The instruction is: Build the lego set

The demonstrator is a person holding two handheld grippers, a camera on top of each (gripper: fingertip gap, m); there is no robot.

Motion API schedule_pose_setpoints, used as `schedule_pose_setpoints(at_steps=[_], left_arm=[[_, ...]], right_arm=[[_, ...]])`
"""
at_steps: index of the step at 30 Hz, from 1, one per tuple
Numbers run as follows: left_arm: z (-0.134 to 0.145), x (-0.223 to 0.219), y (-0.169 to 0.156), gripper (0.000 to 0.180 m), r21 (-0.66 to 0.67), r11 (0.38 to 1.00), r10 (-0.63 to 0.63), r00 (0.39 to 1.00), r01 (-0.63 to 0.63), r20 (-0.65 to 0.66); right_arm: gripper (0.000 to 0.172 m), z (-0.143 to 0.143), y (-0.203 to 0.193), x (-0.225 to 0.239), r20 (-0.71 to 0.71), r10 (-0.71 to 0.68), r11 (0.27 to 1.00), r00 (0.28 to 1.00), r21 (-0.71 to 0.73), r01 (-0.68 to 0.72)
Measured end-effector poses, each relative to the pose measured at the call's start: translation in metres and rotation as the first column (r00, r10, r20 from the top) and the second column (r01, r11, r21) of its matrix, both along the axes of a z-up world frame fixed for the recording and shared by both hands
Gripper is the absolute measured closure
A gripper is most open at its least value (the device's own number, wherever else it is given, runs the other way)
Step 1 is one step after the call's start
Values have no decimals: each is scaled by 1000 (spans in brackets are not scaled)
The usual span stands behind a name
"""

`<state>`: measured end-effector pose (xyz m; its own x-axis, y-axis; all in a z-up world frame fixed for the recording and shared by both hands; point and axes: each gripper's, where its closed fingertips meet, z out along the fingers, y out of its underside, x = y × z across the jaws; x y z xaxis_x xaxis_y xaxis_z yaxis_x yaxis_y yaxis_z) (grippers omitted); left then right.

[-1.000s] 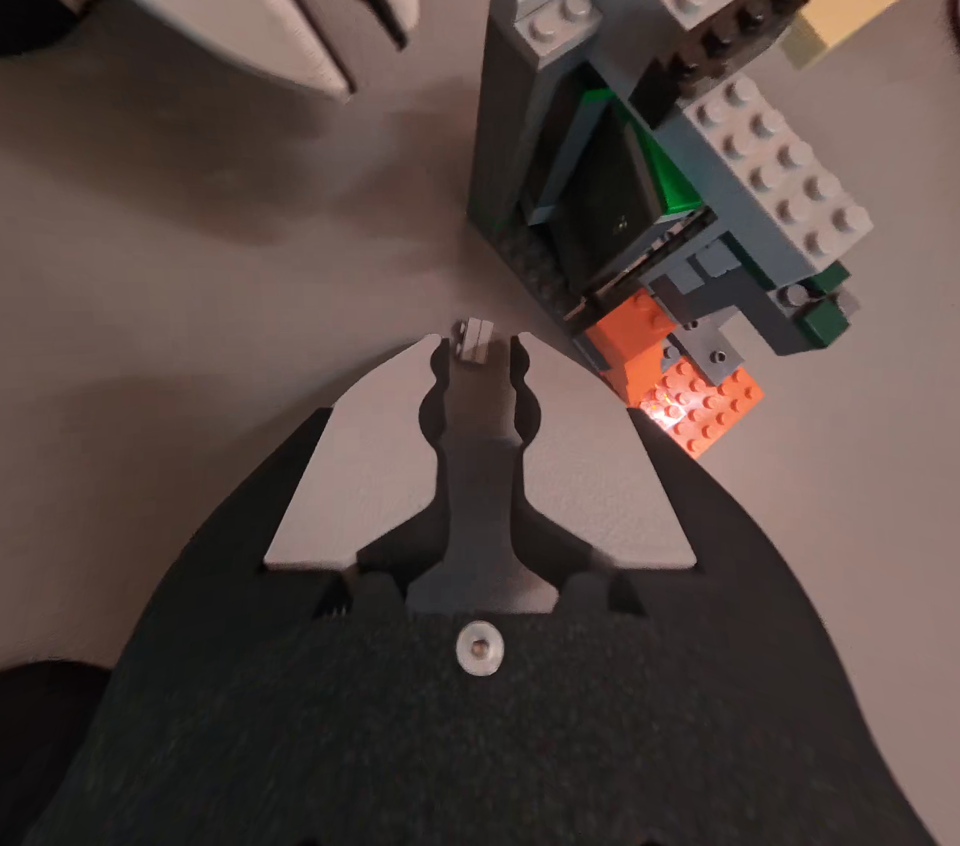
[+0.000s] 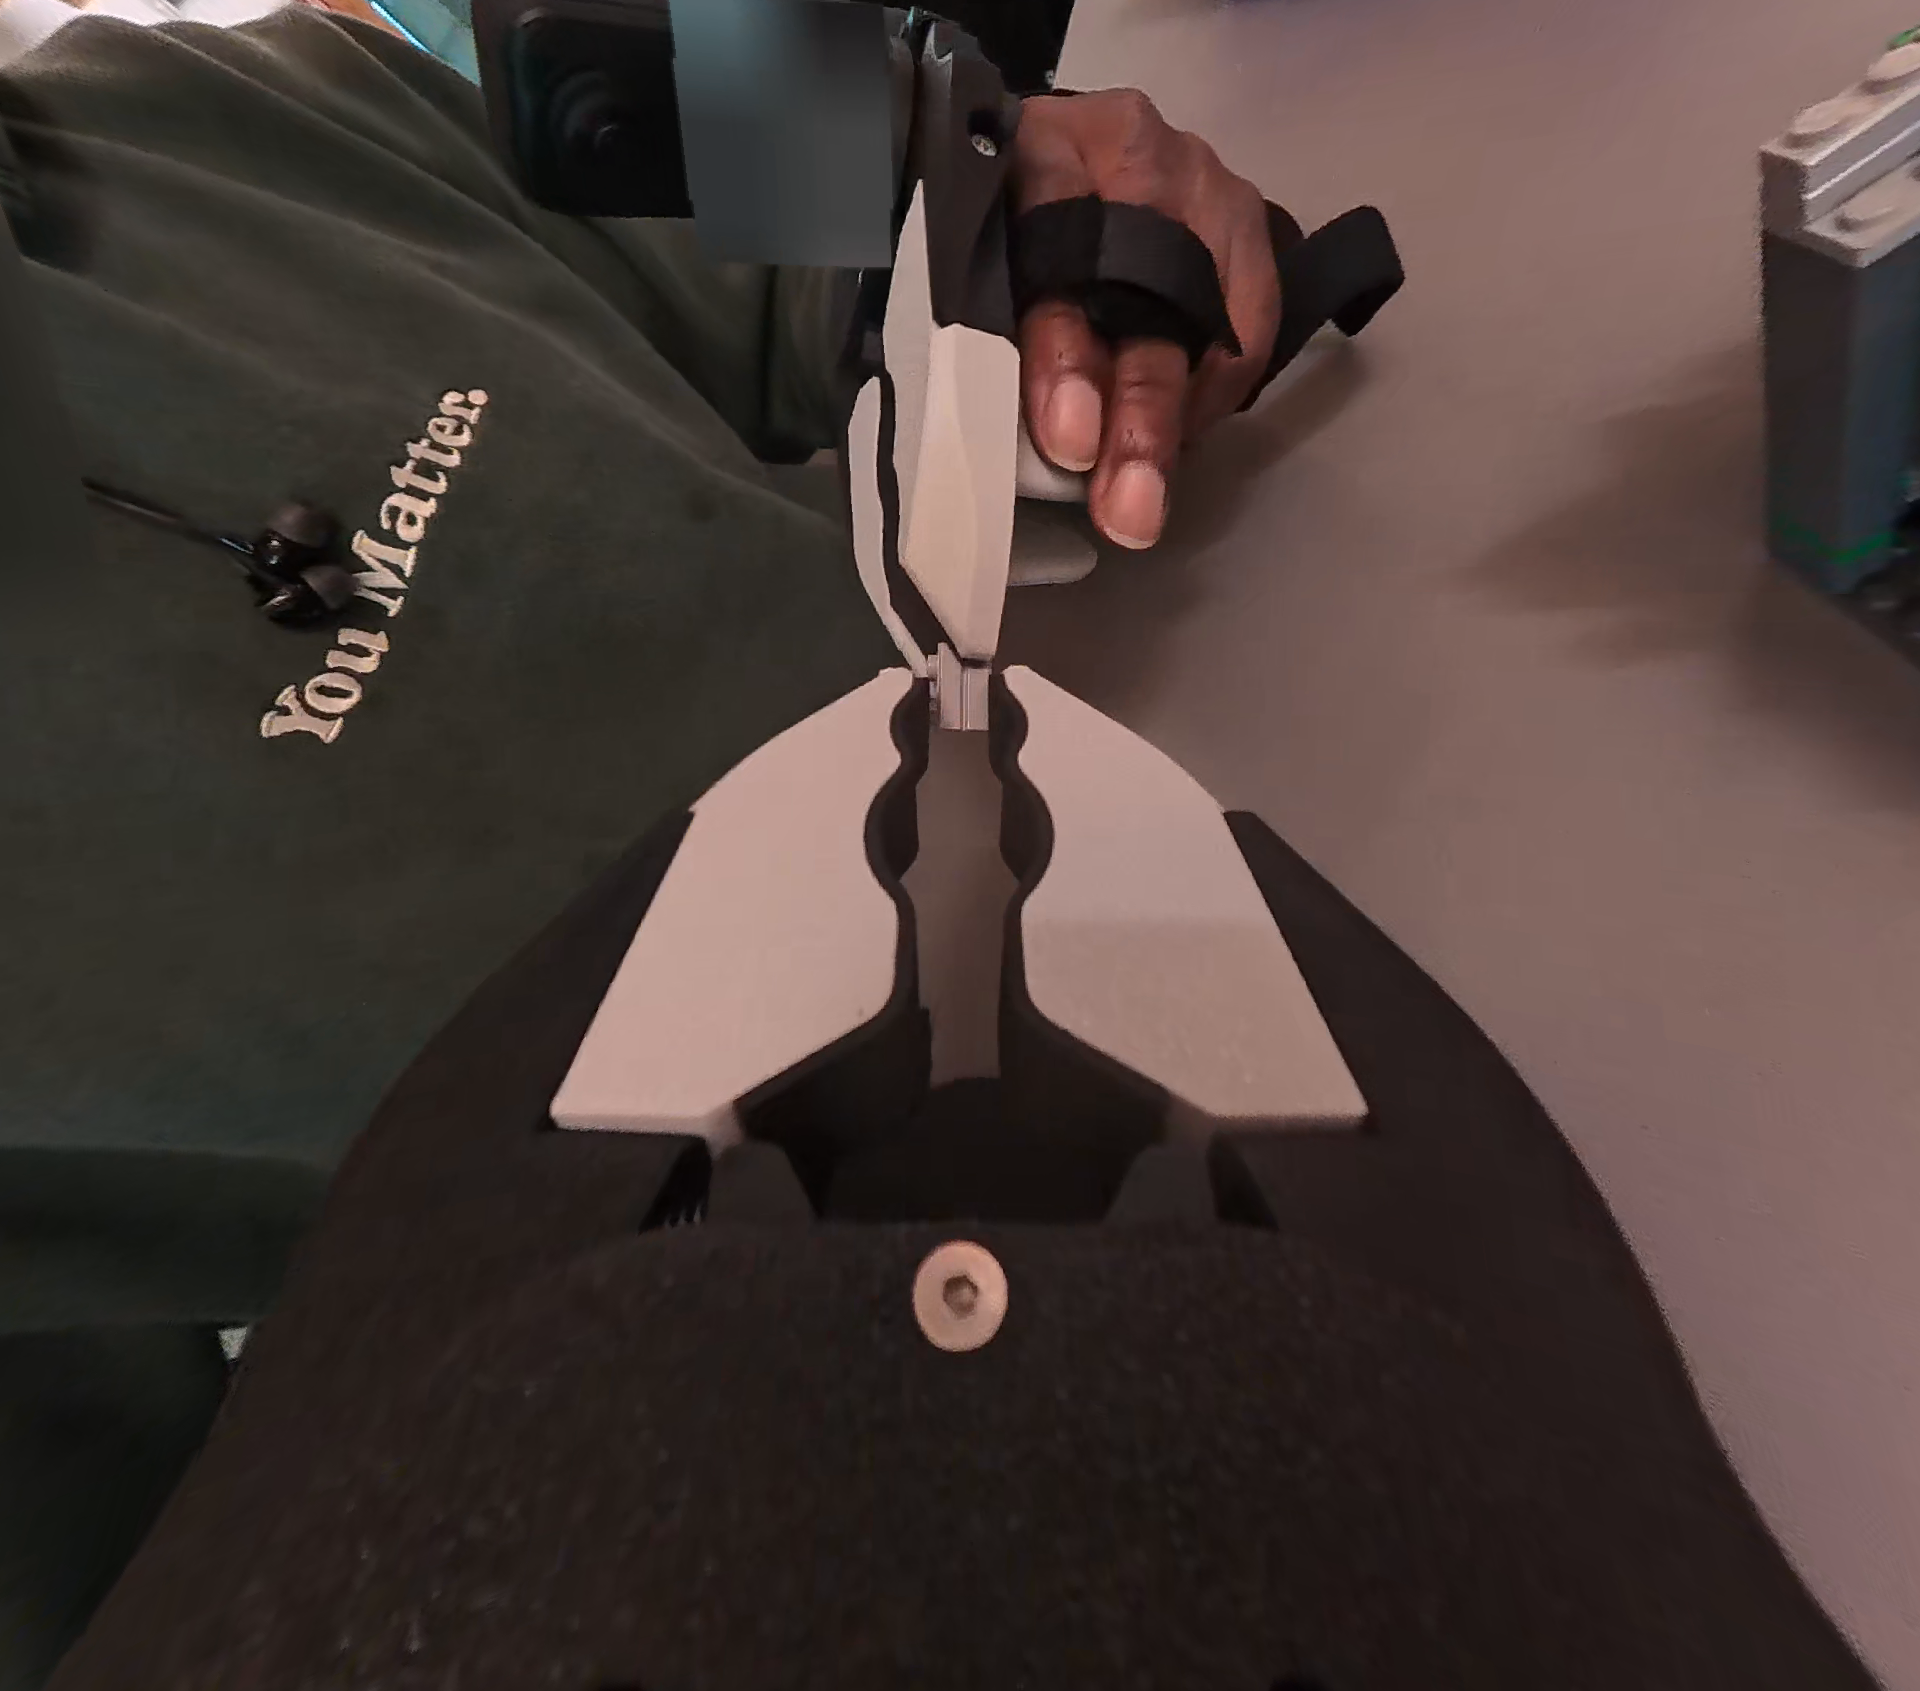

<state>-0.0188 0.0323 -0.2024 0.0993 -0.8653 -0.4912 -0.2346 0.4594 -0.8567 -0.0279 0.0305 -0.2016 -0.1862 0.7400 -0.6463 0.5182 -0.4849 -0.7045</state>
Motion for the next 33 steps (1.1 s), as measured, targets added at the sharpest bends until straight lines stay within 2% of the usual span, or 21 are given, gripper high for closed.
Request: schedule_pose_setpoints(at_steps=[4, 7, 11, 15, 17, 23, 29, 33], left_arm=[[2, -1, 5, 172, -40, 999, 28, 1000, -28, 14], [2, -5, 15, 173, -146, 987, 68, 997, -63, 28], [1, -7, 20, 172, -283, 957, 70, 997, -57, 38], [-2, -6, 20, 172, -300, 952, 62, 998, -52, 22], [-3, -6, 18, 173, -305, 951, 54, 998, -44, 24], [0, -6, 12, 171, -281, 960, 12, 999, 3, 49], [1, -5, 10, 172, -229, 973, 23, 999, -12, 44], [3, -5, 10, 172, -251, 968, 26, 998, -13, 49]], right_arm=[[161, 3, 5, -1, -21, -33, 999, 999, 31, 34], [154, 11, 13, -1, -81, -81, 982, 993, 167, 94], [153, 1, 22, -1, -53, -135, 842, 989, 520, 143], [161, -5, 20, -6, -27, -132, 770, 991, 626, 120], [163, -5, 21, -6, -20, -131, 765, 991, 634, 114], [164, -2, 15, -3, -18, -69, 827, 997, 558, 67], [164, -1, 12, -1, -44, -50, 881, 998, 469, 65], [164, 2, 11, -1, -57, -37, 900, 998, 431, 58]])
